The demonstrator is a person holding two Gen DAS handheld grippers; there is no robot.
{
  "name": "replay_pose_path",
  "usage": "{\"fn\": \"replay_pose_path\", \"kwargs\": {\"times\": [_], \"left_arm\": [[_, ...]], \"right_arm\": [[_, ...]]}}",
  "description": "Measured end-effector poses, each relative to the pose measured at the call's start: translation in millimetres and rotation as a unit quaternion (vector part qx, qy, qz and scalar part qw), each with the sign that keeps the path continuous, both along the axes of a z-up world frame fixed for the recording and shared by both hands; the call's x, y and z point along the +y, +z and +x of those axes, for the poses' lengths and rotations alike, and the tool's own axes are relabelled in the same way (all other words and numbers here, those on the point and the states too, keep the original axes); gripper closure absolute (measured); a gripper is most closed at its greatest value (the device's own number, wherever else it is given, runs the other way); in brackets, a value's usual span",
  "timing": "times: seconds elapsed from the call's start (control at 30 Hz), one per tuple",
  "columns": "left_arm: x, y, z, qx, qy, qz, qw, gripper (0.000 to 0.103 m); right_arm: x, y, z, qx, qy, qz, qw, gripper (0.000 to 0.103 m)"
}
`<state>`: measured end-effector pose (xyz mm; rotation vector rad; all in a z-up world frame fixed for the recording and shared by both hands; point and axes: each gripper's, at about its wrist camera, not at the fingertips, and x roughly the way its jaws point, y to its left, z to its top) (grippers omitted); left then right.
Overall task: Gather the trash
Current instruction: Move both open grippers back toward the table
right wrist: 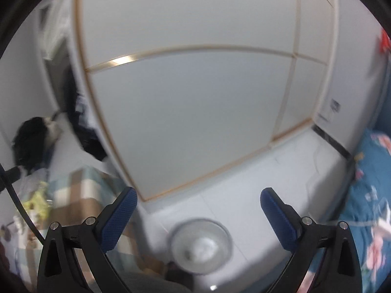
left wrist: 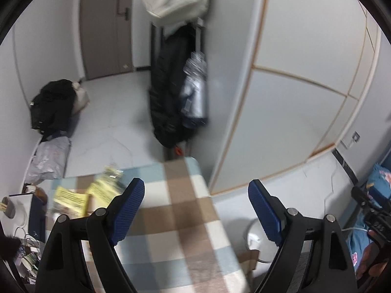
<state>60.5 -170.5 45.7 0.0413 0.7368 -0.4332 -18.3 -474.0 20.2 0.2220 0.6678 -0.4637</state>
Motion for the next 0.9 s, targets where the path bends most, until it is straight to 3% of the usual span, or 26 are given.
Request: {"fn": "replay_pose_path", "kwargs": {"times": [0.2,0.37,0.53,0.7,0.9], "left_arm": [[49,22,-12,-0.051,0.036,-0.002,0.9981,0.018],[91,32,-17,-0.074,0.067,-0.02,0.9948,0.018],[130,33,-22,-0.099,0.117,-0.019,0.988,0.018],[164,23,-20,-0.088,0.147,-0.024,0.985,0.018],[200,1,-20,-0.084,0.198,-0.031,0.976,0.018]], "right_arm": [[60,42,7,-0.076,0.091,-0.032,0.992,0.001],[116,56,16,-0.133,0.215,0.021,0.967,0.001],[165,59,25,-0.18,0.261,0.032,0.948,0.001],[212,47,38,-0.188,0.315,0.043,0.929,0.001],[257,22,49,-0.169,0.354,0.059,0.918,0.001]]}}
